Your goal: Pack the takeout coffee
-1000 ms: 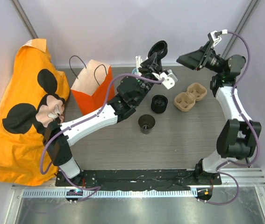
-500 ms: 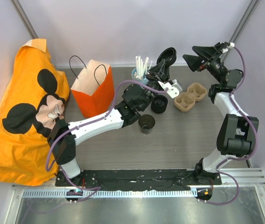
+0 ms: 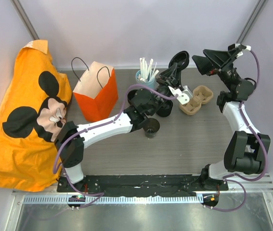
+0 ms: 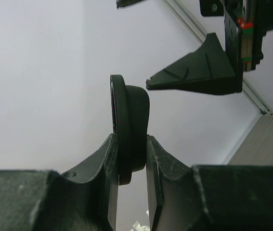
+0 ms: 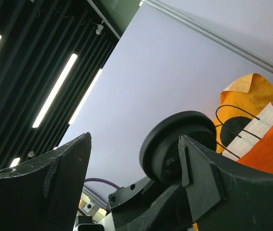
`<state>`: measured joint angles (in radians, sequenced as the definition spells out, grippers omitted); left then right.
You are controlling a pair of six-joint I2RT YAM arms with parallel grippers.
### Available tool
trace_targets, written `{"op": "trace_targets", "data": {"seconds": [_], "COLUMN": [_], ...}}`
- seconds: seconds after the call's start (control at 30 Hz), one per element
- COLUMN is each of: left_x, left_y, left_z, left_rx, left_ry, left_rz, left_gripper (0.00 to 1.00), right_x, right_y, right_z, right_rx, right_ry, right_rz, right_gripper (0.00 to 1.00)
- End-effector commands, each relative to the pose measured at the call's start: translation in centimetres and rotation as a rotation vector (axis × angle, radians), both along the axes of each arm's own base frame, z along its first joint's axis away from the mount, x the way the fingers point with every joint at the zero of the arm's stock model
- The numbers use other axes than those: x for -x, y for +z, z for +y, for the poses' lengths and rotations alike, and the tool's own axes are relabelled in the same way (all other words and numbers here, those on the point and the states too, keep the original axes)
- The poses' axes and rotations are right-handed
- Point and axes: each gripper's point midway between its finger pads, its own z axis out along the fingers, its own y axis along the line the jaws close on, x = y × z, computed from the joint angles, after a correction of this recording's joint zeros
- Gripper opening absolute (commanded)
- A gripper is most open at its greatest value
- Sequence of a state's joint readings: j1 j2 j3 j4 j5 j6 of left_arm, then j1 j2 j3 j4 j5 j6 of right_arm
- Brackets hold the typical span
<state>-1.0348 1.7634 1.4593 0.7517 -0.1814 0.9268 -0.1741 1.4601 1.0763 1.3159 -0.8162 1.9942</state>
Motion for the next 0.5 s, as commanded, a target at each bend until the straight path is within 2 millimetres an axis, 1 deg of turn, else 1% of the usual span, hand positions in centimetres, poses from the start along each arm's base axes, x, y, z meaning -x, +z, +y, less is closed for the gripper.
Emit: {"op": "trace_targets", "data": {"seconds": [0.0,0.03,0.13,0.37,0.47], "left_x": [1.9,2.1,2.3,2.2,2.2], "left_y": [5.3,5.8,6.2,6.0,5.9], "left_z": [0.1,0.1,-0.3,-1.0,-1.4], "left_rx": [0.135,0.146,0.153,0.152,0.154], "left_ry": [-0.041,-0.045,-0.054,-0.066,-0.076], "left_rz": [-0.084,-0.09,-0.097,-0.096,-0.095], "left_gripper": [0.0,0.0,0.0,0.0,0.0], "right_x": [7.0,6.8,6.8,9.2,9.5], "right_y": [2.9,2.5,2.4,3.5,3.6], "right_z": [0.7,0.7,0.8,1.4,1.4], "right_rx": [-0.048,-0.047,-0.044,-0.015,-0.014], "right_ry": [0.124,0.12,0.127,0.144,0.15], "right_rz": [-0.211,-0.202,-0.198,-0.243,-0.241], "right_gripper": [0.78,0.77,0.76,0.72,0.7]}}
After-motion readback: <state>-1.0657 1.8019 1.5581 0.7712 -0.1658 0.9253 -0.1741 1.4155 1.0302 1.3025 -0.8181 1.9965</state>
